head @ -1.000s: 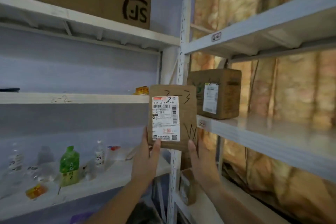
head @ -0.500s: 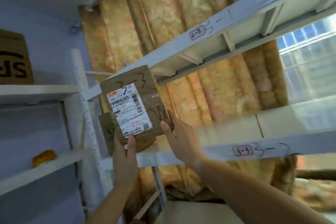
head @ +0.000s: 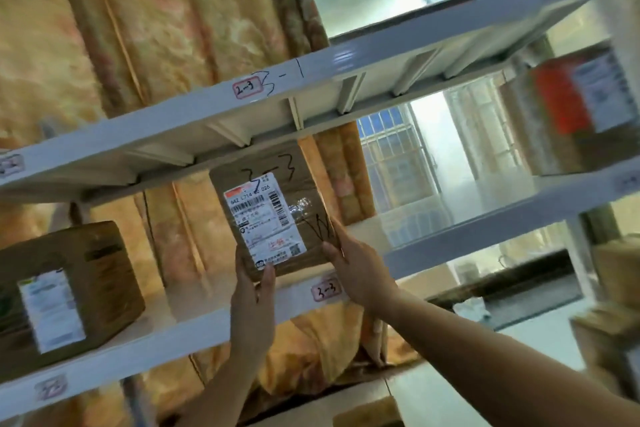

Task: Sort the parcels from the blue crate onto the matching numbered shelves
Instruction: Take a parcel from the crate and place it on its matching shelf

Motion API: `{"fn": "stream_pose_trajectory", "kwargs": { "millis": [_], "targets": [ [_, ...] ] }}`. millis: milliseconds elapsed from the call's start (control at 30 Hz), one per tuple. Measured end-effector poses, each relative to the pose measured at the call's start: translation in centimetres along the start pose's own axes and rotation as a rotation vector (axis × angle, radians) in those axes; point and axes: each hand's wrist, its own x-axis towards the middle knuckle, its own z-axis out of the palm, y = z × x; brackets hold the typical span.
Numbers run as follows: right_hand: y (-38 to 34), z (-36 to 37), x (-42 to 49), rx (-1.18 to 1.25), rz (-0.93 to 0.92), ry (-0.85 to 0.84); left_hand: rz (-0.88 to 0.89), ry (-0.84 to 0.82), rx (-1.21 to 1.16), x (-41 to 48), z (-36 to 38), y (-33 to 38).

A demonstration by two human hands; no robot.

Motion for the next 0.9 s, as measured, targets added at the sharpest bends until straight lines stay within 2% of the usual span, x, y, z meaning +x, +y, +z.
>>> {"fn": "stream_pose_trajectory", "kwargs": {
  "millis": [200,367,567,733,800,900],
  "targets": [
    [2.0,-2.4,0.1,-0.073,0.143,-0.108,-0.115,-0.210,0.083,2.2,3.1,-1.4],
    [2.7,-2.4,1.5,-0.201,0.263,-0.143,-0.100,-0.281,0.391,3.1,3.5,-1.5],
    [3.9,-0.2,2.5,-0.505,0.316,-0.044,-0.112,-0.153,0.717,3.8,5.4,-1.7],
    [4.2,-0.4,3.0,-0.646,0.282,-0.272,-0.209,-0.140,0.905,4.3,6.2,-2.2],
    [3.7,-0.9,2.9,-0.665,0.271,-0.365,-0.238,-0.268,0.977,4.1,5.9,-1.8],
    [3.1,-2.2,2.5,-0.599,0.289,-0.476,-0.175,-0.398,1.014,3.1,4.6,-1.6]
  ]
}}
